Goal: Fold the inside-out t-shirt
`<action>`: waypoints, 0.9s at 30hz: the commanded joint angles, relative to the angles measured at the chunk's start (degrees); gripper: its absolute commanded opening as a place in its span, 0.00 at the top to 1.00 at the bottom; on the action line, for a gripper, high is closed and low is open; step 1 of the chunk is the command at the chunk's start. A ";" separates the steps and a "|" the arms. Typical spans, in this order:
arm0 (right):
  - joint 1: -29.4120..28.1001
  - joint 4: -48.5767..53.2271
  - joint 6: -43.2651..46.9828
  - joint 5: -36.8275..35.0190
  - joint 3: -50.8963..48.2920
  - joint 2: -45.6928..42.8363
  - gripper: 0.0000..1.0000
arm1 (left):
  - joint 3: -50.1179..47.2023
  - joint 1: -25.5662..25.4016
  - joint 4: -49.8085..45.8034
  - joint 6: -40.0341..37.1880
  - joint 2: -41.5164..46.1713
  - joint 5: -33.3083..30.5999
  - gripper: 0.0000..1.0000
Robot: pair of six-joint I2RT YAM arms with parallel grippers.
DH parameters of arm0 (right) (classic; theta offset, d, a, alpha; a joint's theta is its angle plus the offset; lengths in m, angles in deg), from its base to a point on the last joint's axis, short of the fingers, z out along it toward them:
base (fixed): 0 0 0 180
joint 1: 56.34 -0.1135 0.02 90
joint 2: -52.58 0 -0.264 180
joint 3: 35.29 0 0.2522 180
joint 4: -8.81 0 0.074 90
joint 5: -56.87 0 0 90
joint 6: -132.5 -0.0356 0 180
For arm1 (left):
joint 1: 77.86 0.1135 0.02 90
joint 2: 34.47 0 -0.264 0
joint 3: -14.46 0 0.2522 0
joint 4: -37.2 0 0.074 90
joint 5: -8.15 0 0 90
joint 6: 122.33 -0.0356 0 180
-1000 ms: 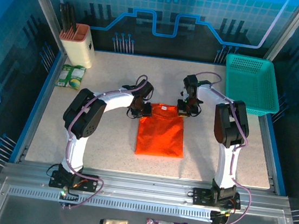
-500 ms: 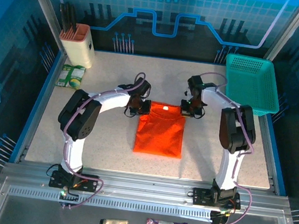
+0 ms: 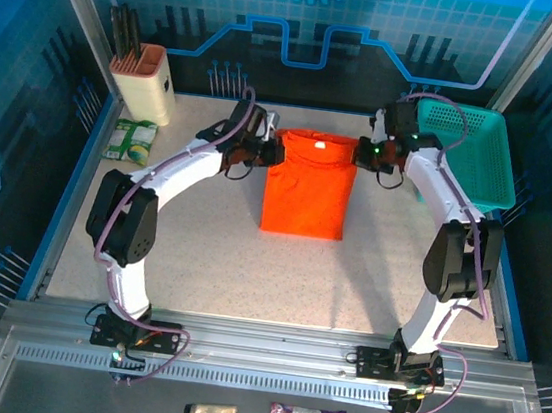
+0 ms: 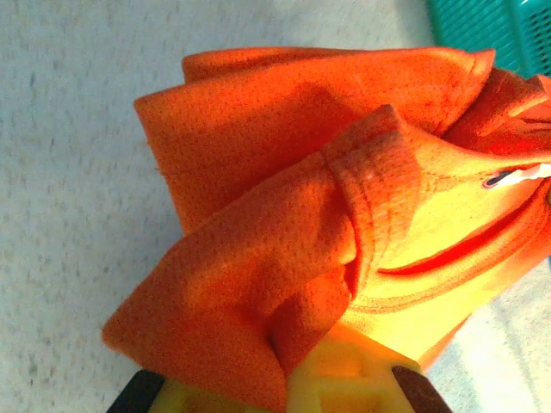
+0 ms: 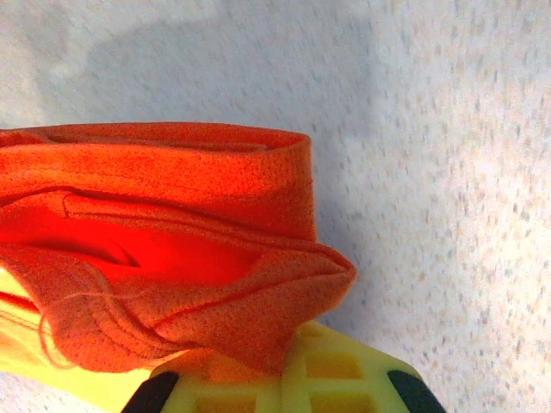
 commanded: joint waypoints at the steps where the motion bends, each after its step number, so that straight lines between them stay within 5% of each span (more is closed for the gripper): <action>1: 1.50 -2.84 1.39 1.21 6.23 1.80 1.00 | 4.86 2.74 4.55 -1.68 -1.27 3.24 1.00; 10: 2.77 -12.15 4.38 4.90 8.06 2.49 1.00 | 8.37 5.58 13.33 -3.11 -4.99 8.69 1.00; 18: 2.07 -19.65 3.66 9.56 -7.14 -4.67 1.00 | -6.24 5.69 27.20 -1.80 -1.48 12.60 1.00; 27: -1.42 -19.91 2.50 8.88 -19.64 -15.66 1.00 | -19.04 5.61 32.15 -2.02 7.16 15.25 1.00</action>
